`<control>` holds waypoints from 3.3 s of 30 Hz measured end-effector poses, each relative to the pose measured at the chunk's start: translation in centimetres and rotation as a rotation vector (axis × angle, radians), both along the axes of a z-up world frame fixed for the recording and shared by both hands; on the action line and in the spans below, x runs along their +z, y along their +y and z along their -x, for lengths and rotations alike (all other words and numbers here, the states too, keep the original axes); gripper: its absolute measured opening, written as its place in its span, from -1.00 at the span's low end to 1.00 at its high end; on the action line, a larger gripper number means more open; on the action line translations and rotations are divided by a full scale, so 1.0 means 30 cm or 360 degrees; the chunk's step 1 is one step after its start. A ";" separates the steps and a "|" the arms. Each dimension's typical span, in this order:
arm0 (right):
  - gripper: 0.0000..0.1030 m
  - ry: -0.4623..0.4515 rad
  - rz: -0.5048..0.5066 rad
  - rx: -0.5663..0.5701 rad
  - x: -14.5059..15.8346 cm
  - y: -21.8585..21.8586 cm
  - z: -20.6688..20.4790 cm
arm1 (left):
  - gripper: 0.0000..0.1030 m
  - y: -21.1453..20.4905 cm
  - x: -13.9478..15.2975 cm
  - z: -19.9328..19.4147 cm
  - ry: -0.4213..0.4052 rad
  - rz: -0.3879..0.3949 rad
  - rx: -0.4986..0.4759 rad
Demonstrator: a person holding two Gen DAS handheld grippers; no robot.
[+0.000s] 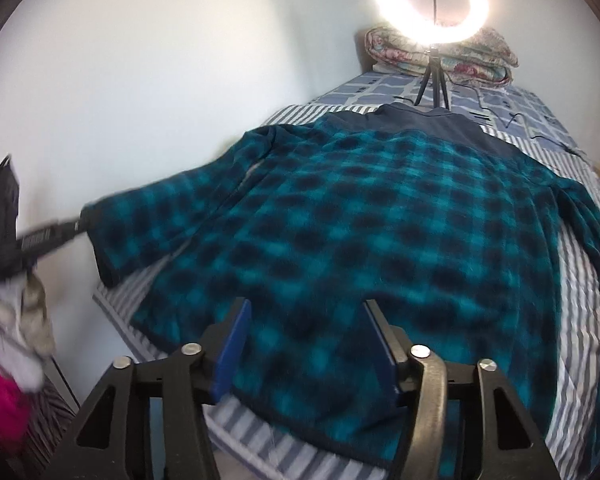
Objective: Fold large clothes
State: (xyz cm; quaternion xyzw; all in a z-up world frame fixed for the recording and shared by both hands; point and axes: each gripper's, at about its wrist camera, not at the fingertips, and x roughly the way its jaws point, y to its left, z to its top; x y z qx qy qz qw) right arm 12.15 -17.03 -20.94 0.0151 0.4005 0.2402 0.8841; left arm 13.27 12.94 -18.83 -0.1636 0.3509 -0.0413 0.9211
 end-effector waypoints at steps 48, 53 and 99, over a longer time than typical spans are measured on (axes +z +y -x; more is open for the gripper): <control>-0.99 0.0398 -0.0206 0.0288 0.036 0.821 -1.107 | -0.93 -0.218 -0.071 0.076 0.0073 -0.0258 -0.0160; -0.98 0.0432 -0.0448 0.0143 -0.018 0.503 -1.076 | -0.93 -0.276 -0.068 0.126 0.0044 -0.0410 -0.0192; -0.12 0.0386 0.0214 0.0348 -0.148 0.778 -0.653 | -0.64 0.045 -0.324 0.050 0.0504 0.0432 -0.0061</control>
